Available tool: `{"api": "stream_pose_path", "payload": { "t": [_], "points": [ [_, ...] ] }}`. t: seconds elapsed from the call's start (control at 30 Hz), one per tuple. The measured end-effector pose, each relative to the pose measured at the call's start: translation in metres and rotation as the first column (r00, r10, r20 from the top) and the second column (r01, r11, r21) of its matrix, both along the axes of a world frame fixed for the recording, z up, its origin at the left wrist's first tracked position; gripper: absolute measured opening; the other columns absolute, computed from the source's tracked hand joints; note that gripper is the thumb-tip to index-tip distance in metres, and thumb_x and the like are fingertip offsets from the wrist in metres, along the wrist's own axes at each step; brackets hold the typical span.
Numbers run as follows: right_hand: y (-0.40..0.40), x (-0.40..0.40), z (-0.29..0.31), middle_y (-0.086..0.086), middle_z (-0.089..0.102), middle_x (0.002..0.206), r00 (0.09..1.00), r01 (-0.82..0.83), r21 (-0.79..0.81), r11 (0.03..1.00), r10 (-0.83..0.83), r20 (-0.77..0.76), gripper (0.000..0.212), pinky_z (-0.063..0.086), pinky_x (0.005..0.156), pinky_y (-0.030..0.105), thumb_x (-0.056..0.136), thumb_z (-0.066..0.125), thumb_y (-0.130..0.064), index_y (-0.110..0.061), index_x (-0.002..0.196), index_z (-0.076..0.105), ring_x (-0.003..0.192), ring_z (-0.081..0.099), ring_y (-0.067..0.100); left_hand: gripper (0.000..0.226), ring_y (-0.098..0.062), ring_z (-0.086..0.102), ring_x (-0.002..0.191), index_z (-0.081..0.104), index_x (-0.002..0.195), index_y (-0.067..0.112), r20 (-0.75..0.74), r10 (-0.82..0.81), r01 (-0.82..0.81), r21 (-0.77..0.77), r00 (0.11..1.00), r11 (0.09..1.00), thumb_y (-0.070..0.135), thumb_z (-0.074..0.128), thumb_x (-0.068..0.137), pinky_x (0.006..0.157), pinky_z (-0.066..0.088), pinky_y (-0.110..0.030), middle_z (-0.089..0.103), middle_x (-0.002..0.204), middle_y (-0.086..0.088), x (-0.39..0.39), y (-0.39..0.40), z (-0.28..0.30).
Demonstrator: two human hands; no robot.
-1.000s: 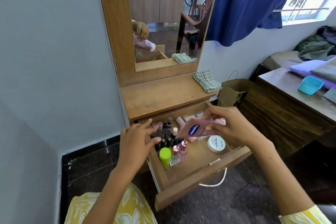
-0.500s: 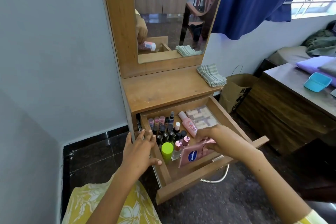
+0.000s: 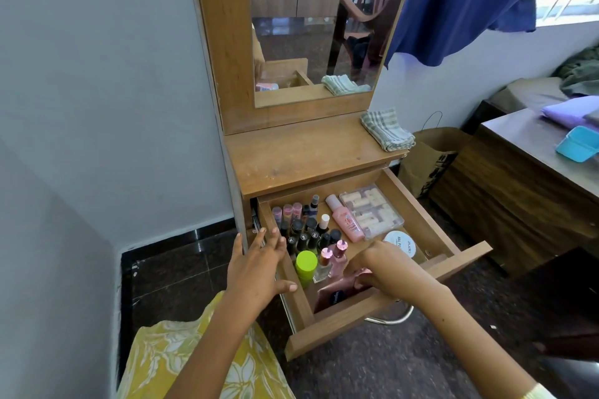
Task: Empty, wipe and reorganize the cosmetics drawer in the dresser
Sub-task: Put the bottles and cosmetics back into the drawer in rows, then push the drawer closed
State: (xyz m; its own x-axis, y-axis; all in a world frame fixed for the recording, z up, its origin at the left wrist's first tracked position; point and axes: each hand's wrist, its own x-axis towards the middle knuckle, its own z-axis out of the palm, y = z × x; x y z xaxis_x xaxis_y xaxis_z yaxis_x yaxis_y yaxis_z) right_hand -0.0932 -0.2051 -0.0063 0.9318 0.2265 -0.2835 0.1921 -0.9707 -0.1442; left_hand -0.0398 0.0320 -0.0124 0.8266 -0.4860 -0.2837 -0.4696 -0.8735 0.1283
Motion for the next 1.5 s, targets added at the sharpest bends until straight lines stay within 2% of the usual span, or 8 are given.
{"api": "stream_pose_path", "payload": {
  "t": [0.37, 0.63, 0.93, 1.07, 1.2, 1.3, 1.37, 1.5],
  "points": [
    [-0.006, -0.001, 0.001, -0.018, 0.066, 0.109, 0.990, 0.086, -0.032, 0.996, -0.082, 0.114, 0.020, 0.046, 0.084, 0.023, 0.084, 0.065, -0.032, -0.037, 0.103, 0.069, 0.104, 0.058, 0.006, 0.086, -0.018, -0.007, 0.145, 0.008, 0.151, 0.023, 0.002, -0.002, 0.002, 0.015, 1.000, 1.000, 0.059, 0.051, 0.085, 0.113, -0.010, -0.050, -0.004, 0.159, 0.002, 0.000, -0.001, 0.001],
    [-0.017, -0.001, 0.007, -0.018, 0.071, 0.091, 0.978, 0.174, 0.138, 0.975, -0.187, 0.090, 0.013, 0.051, 0.081, 0.024, 0.084, 0.066, -0.022, -0.032, 0.089, 0.073, 0.086, 0.063, 0.001, 0.087, -0.018, -0.007, 0.145, 0.007, 0.151, 0.023, -0.013, 0.001, -0.001, 0.014, 1.000, 1.000, 0.058, 0.052, 0.085, 0.113, -0.008, -0.049, -0.004, 0.158, 0.002, -0.001, -0.002, 0.001],
    [-0.016, -0.008, 0.008, -0.011, 0.072, 0.089, 0.882, 0.256, 0.403, 0.879, -0.383, 0.275, 0.008, 0.056, 0.077, 0.028, 0.083, 0.070, -0.018, -0.023, 0.090, 0.072, 0.078, 0.065, 0.002, 0.088, -0.017, -0.004, 0.145, 0.009, 0.151, 0.020, -0.017, -0.009, 0.008, -0.008, 1.000, 1.000, 0.053, 0.057, 0.085, 0.116, 0.002, -0.045, -0.001, 0.159, 0.000, 0.000, -0.003, 0.003],
    [-0.010, -0.007, 0.025, -0.006, 0.071, 0.083, 0.816, 0.279, 0.623, 0.731, -0.522, 0.248, 0.011, 0.055, 0.078, 0.023, 0.082, 0.071, -0.010, -0.016, 0.091, 0.071, 0.079, 0.066, 0.006, 0.070, -0.019, 0.023, 0.142, 0.030, 0.146, 0.018, 0.020, 0.005, -0.004, -0.041, 1.000, 0.999, 0.042, 0.060, 0.088, 0.113, 0.021, -0.041, 0.027, 0.154, -0.004, -0.003, -0.003, 0.022],
    [-0.009, -0.030, 0.045, -0.008, 0.071, 0.079, 0.786, 0.201, 0.741, 0.640, -0.557, 0.268, 0.005, 0.053, 0.069, 0.014, 0.084, 0.069, -0.017, -0.020, 0.088, 0.069, 0.076, 0.068, 0.008, 0.029, -0.023, 0.058, 0.106, 0.059, 0.121, 0.015, 0.283, 0.084, -0.025, -0.205, 0.955, 0.978, 0.026, 0.051, 0.095, 0.088, 0.044, -0.034, 0.062, 0.117, -0.006, -0.026, -0.008, 0.051],
    [-0.017, -0.074, 0.043, -0.004, 0.067, 0.068, 0.778, 0.135, 0.678, 0.722, -0.501, 0.379, 0.020, 0.050, 0.058, 0.030, 0.091, 0.061, -0.031, -0.018, 0.078, 0.067, 0.063, 0.063, 0.014, 0.024, -0.019, 0.058, 0.098, 0.061, 0.116, 0.015, 0.412, 0.157, 0.015, -0.383, 0.897, 0.924, 0.020, 0.054, 0.093, 0.084, 0.044, -0.031, 0.064, 0.110, -0.003, -0.071, -0.025, 0.055],
    [-0.024, -0.108, 0.029, -0.011, 0.059, 0.062, 0.776, 0.081, 0.550, 0.831, -0.399, 0.488, 0.033, 0.043, 0.048, 0.028, 0.094, 0.052, -0.043, -0.021, 0.070, 0.059, 0.055, 0.055, 0.007, 0.023, -0.018, 0.059, 0.092, 0.063, 0.113, 0.015, 0.445, 0.156, 0.079, -0.466, 0.882, 0.881, 0.016, 0.059, 0.090, 0.081, 0.047, -0.032, 0.065, 0.103, -0.001, -0.110, -0.042, 0.046],
    [-0.029, -0.167, -0.034, 0.007, 0.061, 0.106, 0.743, 0.161, 0.264, 0.951, -0.293, 0.601, 0.041, 0.056, 0.078, 0.036, 0.094, 0.044, -0.044, -0.011, 0.105, 0.065, 0.097, 0.060, 0.020, 0.039, -0.024, 0.060, 0.109, 0.062, 0.120, 0.012, 0.500, 0.041, 0.252, -0.504, 0.865, 0.826, 0.011, 0.068, 0.082, 0.090, 0.050, -0.037, 0.063, 0.121, -0.008, -0.176, -0.068, -0.007]
  ]
}}
